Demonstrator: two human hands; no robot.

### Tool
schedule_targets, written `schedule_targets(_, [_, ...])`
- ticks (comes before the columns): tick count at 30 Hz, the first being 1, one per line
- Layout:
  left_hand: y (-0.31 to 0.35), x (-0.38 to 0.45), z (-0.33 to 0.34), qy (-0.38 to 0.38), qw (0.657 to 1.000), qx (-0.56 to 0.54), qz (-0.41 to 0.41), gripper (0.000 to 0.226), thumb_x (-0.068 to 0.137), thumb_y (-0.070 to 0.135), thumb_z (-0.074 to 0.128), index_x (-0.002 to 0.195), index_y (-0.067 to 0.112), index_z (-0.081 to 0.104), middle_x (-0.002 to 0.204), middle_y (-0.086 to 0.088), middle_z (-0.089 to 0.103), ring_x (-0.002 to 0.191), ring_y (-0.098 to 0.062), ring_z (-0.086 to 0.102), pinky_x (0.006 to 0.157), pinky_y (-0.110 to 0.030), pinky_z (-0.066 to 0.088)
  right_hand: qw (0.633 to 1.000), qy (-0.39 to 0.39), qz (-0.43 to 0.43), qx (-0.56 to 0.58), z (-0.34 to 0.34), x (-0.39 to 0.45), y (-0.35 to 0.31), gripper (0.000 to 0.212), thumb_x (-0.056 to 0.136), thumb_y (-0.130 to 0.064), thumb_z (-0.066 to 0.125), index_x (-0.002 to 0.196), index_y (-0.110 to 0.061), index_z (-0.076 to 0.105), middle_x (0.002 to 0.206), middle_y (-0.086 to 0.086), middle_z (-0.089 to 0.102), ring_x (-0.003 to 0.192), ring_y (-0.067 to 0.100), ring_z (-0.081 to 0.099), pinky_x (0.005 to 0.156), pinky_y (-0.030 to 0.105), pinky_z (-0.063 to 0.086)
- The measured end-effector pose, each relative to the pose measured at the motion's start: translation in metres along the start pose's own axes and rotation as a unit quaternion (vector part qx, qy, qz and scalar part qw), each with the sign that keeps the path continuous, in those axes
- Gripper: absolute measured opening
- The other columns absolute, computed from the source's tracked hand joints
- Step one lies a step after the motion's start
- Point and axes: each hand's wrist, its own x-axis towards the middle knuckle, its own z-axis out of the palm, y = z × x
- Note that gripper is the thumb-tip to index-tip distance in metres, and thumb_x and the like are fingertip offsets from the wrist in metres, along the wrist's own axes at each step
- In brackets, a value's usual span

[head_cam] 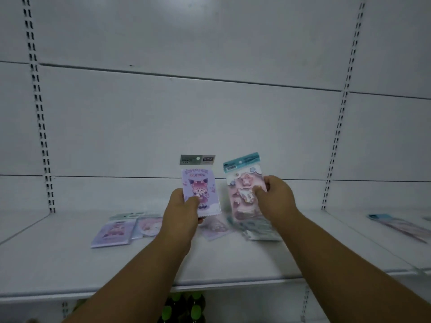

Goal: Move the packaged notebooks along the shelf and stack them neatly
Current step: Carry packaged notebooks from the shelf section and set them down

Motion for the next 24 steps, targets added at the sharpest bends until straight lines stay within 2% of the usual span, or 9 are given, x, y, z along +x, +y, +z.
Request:
schedule_targets(2, [-0.006, -0.007, 0.029, -0.014, 1.000, 0.010, -0.004, 0.011, 0.093, 0.015, 0.053, 0.091, 0.025, 0.057, 0.091, 0.004, 0.069, 0.078, -0.017, 0.067, 0.055, -0.027, 0.053, 1.000, 0.024, 0.005, 0.019, -0.032, 0.004, 0.012, 0.009, 0.088, -0.021, 0.058, 0.093, -0.017, 0.063, 0.085, -0.001, 0.068, 0.080, 0.019, 0.067, 0.074, 0.034, 0.055])
schedule_targets(6, [-0.016, -0.027, 0.103, -0.056, 0.997, 0.056, -0.008, 0.008, 0.092, 0.018, 0.056, 0.091, 0.026, 0.059, 0.092, 0.002, 0.069, 0.081, -0.022, 0.068, 0.075, -0.044, 0.060, 0.997, 0.070, 0.013, 0.031, -0.107, 0.008, 0.044, 0.007, 0.087, -0.023, 0.059, 0.091, -0.018, 0.063, 0.085, 0.000, 0.070, 0.080, 0.020, 0.069, 0.077, 0.044, 0.058])
schedule_targets(7, [-0.017, -0.033, 0.126, -0.068, 0.995, 0.070, -0.003, 0.008, 0.091, 0.019, 0.056, 0.089, 0.026, 0.059, 0.091, 0.001, 0.069, 0.080, -0.022, 0.068, 0.073, -0.043, 0.060, 0.996, 0.078, 0.016, 0.032, -0.128, 0.009, 0.053, 0.007, 0.087, -0.023, 0.060, 0.090, -0.018, 0.064, 0.086, 0.001, 0.070, 0.079, 0.021, 0.069, 0.078, 0.045, 0.058])
schedule_targets(10, [-0.019, -0.059, 0.197, -0.105, 0.991, 0.080, 0.001, 0.006, 0.090, 0.017, 0.056, 0.090, 0.022, 0.060, 0.087, -0.001, 0.069, 0.073, -0.022, 0.068, 0.057, -0.033, 0.058, 0.994, 0.096, 0.028, 0.034, -0.194, 0.012, 0.084, 0.006, 0.087, -0.023, 0.061, 0.086, -0.019, 0.064, 0.084, 0.001, 0.072, 0.078, 0.021, 0.070, 0.077, 0.046, 0.059])
schedule_targets(12, [-0.021, -0.078, 0.245, -0.125, 0.989, 0.078, -0.002, 0.008, 0.089, 0.016, 0.057, 0.095, 0.018, 0.062, 0.087, -0.002, 0.069, 0.073, -0.021, 0.068, 0.058, -0.031, 0.058, 0.994, 0.102, 0.033, 0.033, -0.237, 0.016, 0.105, 0.006, 0.087, -0.023, 0.061, 0.086, -0.019, 0.065, 0.084, 0.002, 0.073, 0.078, 0.021, 0.071, 0.076, 0.047, 0.059])
schedule_targets(15, [-0.023, -0.104, 0.313, -0.153, 0.985, 0.076, -0.010, 0.007, 0.086, 0.013, 0.058, 0.089, 0.016, 0.063, 0.085, -0.004, 0.069, 0.072, -0.022, 0.069, 0.062, -0.036, 0.061, 0.994, 0.107, 0.030, 0.020, -0.297, 0.027, 0.140, 0.007, 0.087, -0.021, 0.062, 0.086, -0.016, 0.067, 0.083, 0.002, 0.074, 0.076, 0.021, 0.072, 0.075, 0.047, 0.059])
schedule_targets(18, [-0.028, -0.120, 0.370, -0.149, 0.986, 0.077, -0.022, 0.008, 0.085, 0.011, 0.061, 0.079, 0.017, 0.063, 0.081, -0.006, 0.070, 0.067, -0.023, 0.069, 0.062, -0.040, 0.062, 0.993, 0.115, 0.038, 0.007, -0.344, 0.045, 0.175, 0.007, 0.086, -0.020, 0.062, 0.083, -0.018, 0.068, 0.081, 0.001, 0.074, 0.074, 0.020, 0.072, 0.074, 0.046, 0.060])
schedule_targets(24, [-0.039, -0.116, 0.432, -0.118, 0.987, 0.104, -0.028, 0.005, 0.078, 0.016, 0.062, 0.075, 0.012, 0.065, 0.070, -0.007, 0.070, 0.057, -0.025, 0.070, 0.060, -0.049, 0.062, 0.990, 0.082, 0.110, 0.044, -0.376, 0.098, 0.233, 0.007, 0.084, -0.011, 0.065, 0.081, -0.014, 0.069, 0.079, 0.008, 0.074, 0.070, 0.025, 0.073, 0.072, 0.048, 0.061])
